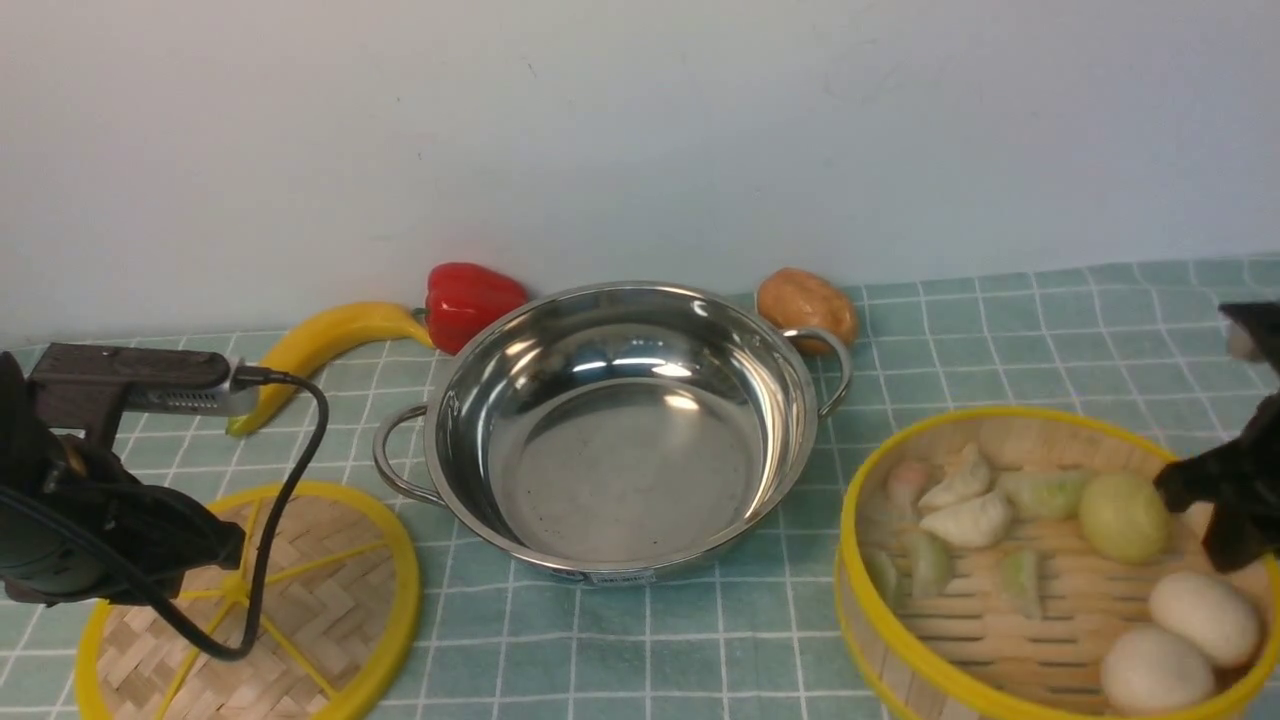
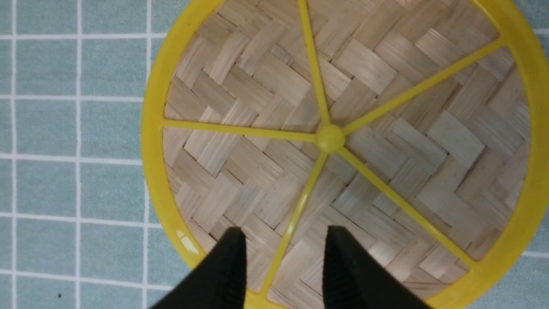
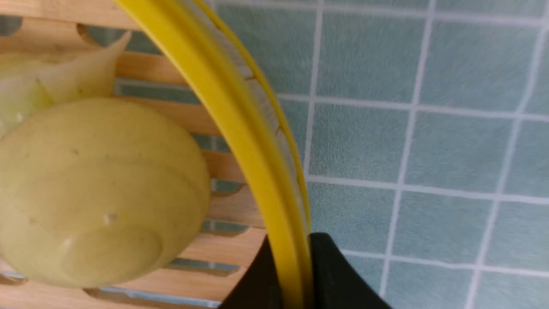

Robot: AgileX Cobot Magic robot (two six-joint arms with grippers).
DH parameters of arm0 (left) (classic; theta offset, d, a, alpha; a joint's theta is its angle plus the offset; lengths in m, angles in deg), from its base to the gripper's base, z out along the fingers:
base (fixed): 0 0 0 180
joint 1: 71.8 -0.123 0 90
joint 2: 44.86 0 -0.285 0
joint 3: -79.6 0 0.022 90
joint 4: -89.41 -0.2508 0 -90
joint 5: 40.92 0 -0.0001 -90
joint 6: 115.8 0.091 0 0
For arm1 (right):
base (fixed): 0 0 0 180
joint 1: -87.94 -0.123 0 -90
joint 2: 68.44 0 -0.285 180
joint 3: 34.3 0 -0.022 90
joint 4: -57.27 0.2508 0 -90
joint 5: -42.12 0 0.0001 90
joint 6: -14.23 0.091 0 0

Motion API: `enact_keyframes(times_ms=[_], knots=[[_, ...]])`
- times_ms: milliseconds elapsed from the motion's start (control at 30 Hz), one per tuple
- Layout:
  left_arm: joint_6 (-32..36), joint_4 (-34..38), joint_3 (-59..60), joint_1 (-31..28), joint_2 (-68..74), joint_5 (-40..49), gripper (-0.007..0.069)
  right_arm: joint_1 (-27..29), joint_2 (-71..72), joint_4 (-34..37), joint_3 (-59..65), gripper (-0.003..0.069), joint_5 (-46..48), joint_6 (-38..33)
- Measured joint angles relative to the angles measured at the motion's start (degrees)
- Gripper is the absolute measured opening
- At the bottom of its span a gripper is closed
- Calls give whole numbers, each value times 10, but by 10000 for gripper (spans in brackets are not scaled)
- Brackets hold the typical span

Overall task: Place the steamer in the pot on the blue tablecloth, and put the lid on the steamer.
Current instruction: 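Place the bamboo steamer lid onto the steamer basket in the pot with the right gripper, then place the bamboo steamer basket of food into the steel pot with the right gripper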

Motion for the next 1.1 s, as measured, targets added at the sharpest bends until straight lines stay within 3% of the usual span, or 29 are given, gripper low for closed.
enact_keyframes(times_ms=[200, 400, 767, 1100], knots=[[0, 0, 0, 0, 0, -1, 243, 0, 24, 6, -103, 66, 84, -1], [0, 0, 0, 0, 0, -5, 243, -34, 0, 17, -214, 66, 87, 10], [0, 0, 0, 0, 0, -15, 243, -190, -261, 28, -538, 66, 92, 62], [0, 0, 0, 0, 0, -15, 243, -243, -433, 30, -686, 66, 93, 70]])
